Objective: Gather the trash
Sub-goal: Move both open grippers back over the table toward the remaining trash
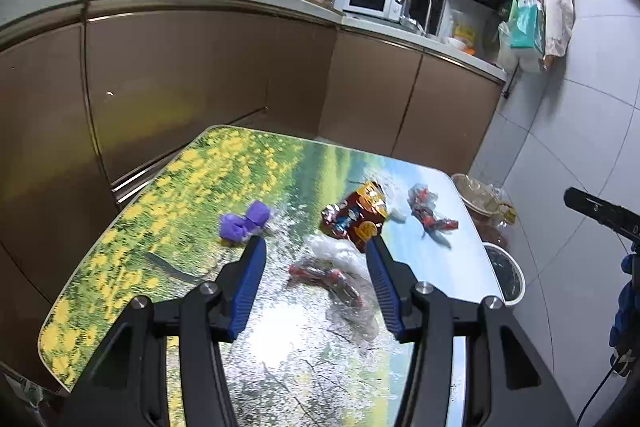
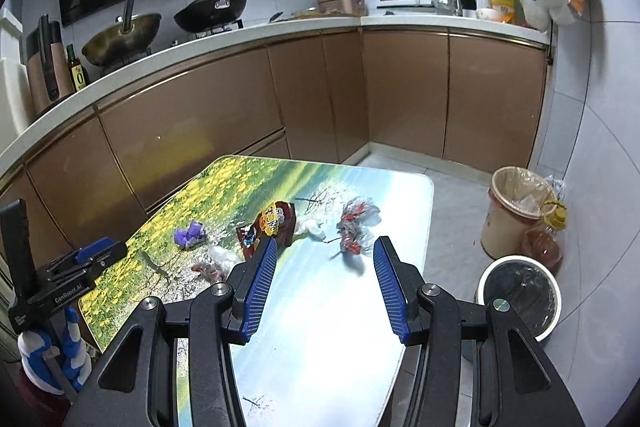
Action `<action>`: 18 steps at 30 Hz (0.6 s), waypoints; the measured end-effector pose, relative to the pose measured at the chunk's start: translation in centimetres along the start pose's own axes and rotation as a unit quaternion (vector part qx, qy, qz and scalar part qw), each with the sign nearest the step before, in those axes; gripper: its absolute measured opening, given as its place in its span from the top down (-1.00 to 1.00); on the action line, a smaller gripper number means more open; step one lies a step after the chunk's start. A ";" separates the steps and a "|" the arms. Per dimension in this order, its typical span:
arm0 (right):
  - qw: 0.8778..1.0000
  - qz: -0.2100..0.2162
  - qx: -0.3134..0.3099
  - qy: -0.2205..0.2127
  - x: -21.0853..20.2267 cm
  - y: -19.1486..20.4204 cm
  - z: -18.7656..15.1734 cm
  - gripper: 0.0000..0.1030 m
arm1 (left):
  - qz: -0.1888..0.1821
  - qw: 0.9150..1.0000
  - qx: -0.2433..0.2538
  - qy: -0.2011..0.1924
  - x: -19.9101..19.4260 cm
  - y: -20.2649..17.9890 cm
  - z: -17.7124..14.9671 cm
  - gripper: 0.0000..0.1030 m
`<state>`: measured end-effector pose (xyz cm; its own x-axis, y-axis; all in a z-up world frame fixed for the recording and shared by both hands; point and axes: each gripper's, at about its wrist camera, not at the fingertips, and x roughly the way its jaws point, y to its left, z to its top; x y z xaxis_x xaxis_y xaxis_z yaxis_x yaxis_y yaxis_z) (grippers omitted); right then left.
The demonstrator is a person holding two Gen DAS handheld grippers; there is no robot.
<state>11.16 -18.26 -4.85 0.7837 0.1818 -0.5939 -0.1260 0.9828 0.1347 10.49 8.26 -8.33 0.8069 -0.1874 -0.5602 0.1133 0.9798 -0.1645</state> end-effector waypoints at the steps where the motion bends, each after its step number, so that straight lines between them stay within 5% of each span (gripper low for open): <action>1: 1.000 0.001 0.000 0.003 0.4 0.2 0.0 0.03 | -0.002 1.000 0.002 0.004 0.3 -0.3 -0.1 0.02; 18: 0.999 0.009 0.015 0.042 5.7 -1.2 -1.0 0.03 | -0.015 0.998 0.027 0.056 5.6 -2.3 -1.3 -0.03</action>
<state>15.19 -18.36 -9.21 0.7271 0.2033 -0.6558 -0.1211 0.9782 0.1690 13.96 4.84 -12.11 0.7330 -0.2210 -0.6433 0.1708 0.9752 -0.1404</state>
